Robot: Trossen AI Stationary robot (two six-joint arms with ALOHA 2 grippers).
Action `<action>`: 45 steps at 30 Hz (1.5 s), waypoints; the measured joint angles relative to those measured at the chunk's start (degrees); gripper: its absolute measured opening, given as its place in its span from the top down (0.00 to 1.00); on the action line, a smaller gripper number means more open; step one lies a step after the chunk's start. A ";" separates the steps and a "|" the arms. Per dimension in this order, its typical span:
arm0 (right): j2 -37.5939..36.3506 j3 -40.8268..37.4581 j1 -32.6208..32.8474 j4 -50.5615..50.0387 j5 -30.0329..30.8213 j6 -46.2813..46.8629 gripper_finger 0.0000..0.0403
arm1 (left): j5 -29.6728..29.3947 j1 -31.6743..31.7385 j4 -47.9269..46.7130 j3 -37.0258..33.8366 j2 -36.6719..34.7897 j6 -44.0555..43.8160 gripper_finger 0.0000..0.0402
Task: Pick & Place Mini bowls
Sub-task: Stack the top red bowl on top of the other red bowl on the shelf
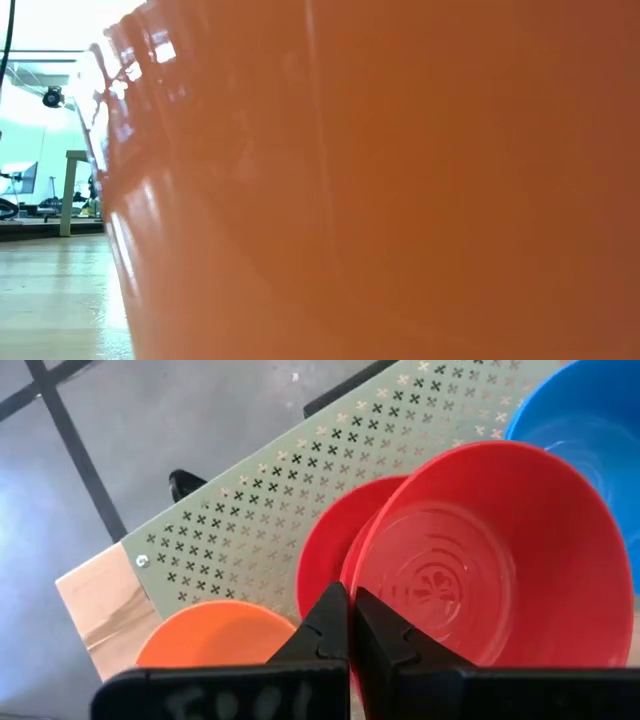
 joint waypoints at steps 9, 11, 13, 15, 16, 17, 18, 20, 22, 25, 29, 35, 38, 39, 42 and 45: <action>0.00 0.00 0.00 0.05 0.00 0.01 0.68 | 0.00 0.00 0.99 -4.37 0.04 -0.84 1.00; 0.00 0.00 0.00 0.11 0.00 0.02 0.67 | -0.01 0.00 1.76 -4.58 0.04 -0.85 1.00; 0.00 0.00 0.00 0.11 0.00 0.01 0.67 | 0.01 0.00 2.02 -4.55 0.04 -0.93 1.00; 0.00 0.00 0.00 0.19 0.00 0.02 0.67 | 0.01 0.00 2.10 -4.55 0.04 -0.92 1.00; 0.00 0.00 0.00 0.34 0.01 0.02 0.68 | 0.01 0.00 2.11 -4.55 0.04 -0.95 1.00; 0.00 0.00 0.00 0.52 0.00 0.02 0.68 | 0.01 0.00 2.11 -4.55 0.04 -0.99 1.00; 0.00 0.00 0.00 0.61 0.00 0.02 0.68 | 0.01 0.00 2.11 -4.55 0.04 -1.01 1.00; 0.00 0.00 0.00 0.76 0.00 0.02 0.69 | 0.02 0.00 2.11 -4.55 0.04 -0.98 1.00; 0.00 0.00 0.00 0.88 0.00 0.02 0.69 | 0.60 0.00 2.00 -4.55 0.04 -0.94 0.99; 0.00 0.00 0.00 1.11 0.00 0.02 0.70 | 0.69 0.00 1.28 -4.55 0.02 -0.25 0.95; 0.00 0.00 0.00 2.49 0.02 0.27 0.69 | 0.68 0.00 0.59 -4.55 -0.02 0.57 0.87; 0.02 0.00 0.00 3.31 0.02 0.22 0.68 | 0.36 0.00 -0.38 -2.18 -0.02 1.81 0.82; 0.02 0.00 0.00 3.37 0.02 0.28 0.69 | 0.34 0.00 -1.51 0.23 -0.15 1.01 0.82; 0.02 0.00 0.00 3.37 0.02 0.30 0.69 | 0.38 0.00 -1.66 0.80 -0.27 0.82 0.82; 0.02 0.00 0.00 3.39 0.02 0.26 0.70 | 2.02 -0.02 -2.43 1.36 -0.73 0.57 0.82; 0.02 0.00 0.00 3.37 0.02 0.42 0.70 | 3.07 -0.02 -2.78 1.22 -0.85 0.46 0.86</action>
